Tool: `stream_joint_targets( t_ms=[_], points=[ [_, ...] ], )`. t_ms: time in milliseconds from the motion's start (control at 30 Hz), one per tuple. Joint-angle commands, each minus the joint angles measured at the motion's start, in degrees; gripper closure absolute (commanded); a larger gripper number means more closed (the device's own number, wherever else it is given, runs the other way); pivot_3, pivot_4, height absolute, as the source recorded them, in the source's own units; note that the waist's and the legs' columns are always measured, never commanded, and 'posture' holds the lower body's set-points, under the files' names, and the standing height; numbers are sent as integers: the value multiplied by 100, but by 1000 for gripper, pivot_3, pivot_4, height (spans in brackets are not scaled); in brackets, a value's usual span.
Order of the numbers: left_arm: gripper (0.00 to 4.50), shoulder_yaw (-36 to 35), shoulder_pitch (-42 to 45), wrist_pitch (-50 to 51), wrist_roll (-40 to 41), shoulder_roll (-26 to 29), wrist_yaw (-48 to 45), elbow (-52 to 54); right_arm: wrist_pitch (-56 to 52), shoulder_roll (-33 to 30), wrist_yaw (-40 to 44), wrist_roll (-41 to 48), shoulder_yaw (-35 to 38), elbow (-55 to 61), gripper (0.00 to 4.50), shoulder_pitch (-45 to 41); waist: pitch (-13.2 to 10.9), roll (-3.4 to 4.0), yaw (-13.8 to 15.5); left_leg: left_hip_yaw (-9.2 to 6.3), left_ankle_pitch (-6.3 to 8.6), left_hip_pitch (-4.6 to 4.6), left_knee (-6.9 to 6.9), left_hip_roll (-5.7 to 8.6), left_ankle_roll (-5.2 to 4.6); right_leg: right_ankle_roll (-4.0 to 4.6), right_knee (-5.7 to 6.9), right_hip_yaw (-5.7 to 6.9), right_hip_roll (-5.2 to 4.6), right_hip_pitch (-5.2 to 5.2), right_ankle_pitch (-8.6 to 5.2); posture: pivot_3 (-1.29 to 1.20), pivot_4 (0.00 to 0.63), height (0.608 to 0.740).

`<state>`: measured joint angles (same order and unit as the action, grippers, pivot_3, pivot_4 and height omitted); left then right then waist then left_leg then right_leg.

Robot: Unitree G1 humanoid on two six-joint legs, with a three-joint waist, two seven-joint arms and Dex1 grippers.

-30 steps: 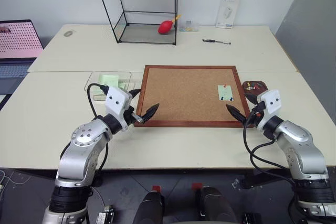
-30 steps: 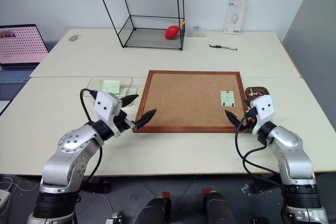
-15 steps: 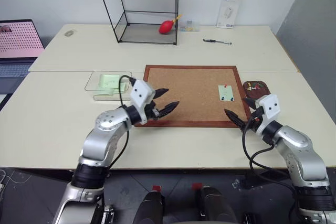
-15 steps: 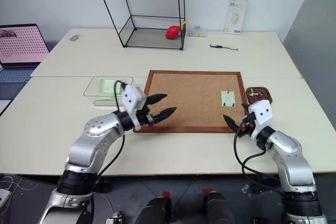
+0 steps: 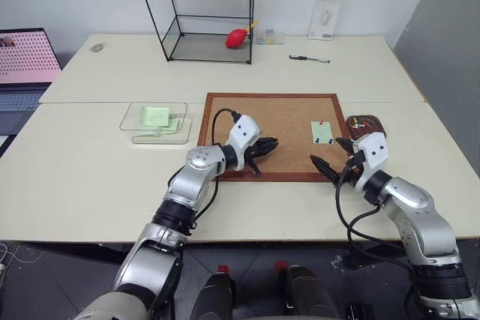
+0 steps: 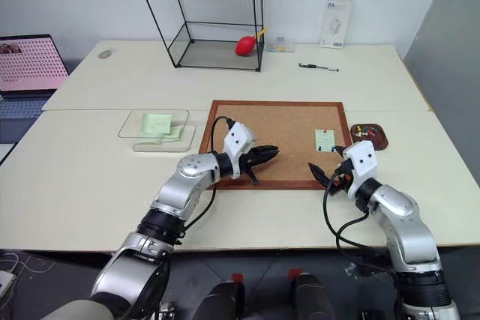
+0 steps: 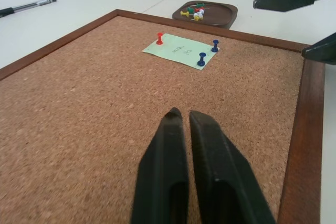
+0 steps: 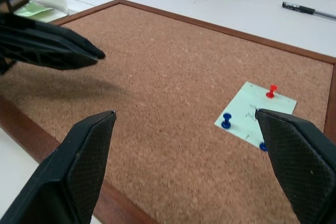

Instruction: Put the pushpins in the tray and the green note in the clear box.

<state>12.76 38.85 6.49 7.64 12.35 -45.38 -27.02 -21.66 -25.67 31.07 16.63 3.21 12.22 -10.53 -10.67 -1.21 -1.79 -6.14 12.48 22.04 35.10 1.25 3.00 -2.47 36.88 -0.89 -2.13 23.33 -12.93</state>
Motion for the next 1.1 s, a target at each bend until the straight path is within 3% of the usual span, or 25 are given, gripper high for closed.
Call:
stream_joint_targets(
  t_ms=[33, 333, 800, 1100],
  points=[
    [4484, 63, 151, -287, -170, -84, -148, -521, -122, 24, -59, 2, -4, -65, 0, -359, 0, 0, -7, 1, 0, 0, 0, 0, 0, 0, 0, -1, 0, 0, 0, 0, 150, 740],
    [4484, 42, 156, -485, -368, -26, -494, -1130, -615, 145, -498, -257, 8, -1608, 0, -1815, 0, 0, -1, 0, 0, -2, 0, 0, 0, -1, 3, 0, 1, 0, 1, 0, 150, 740],
    [4484, 88, 35, -339, -467, -7, -578, -938, 824, 242, -398, -1043, -166, -5546, 0, -3933, 1, 2, -21, 5, -1, -6, -2, 1, -1, 0, 7, -5, 0, 0, 2, 0, 150, 740],
    [4500, 78, -9, -277, -481, 6, -541, -844, 1276, 346, -314, -1150, -138, -6466, 1842, -4273, 2, 3, -25, 5, -1, -7, -2, 1, -1, 0, 8, -7, 0, 0, 2, 0, 150, 740]
  ],
)
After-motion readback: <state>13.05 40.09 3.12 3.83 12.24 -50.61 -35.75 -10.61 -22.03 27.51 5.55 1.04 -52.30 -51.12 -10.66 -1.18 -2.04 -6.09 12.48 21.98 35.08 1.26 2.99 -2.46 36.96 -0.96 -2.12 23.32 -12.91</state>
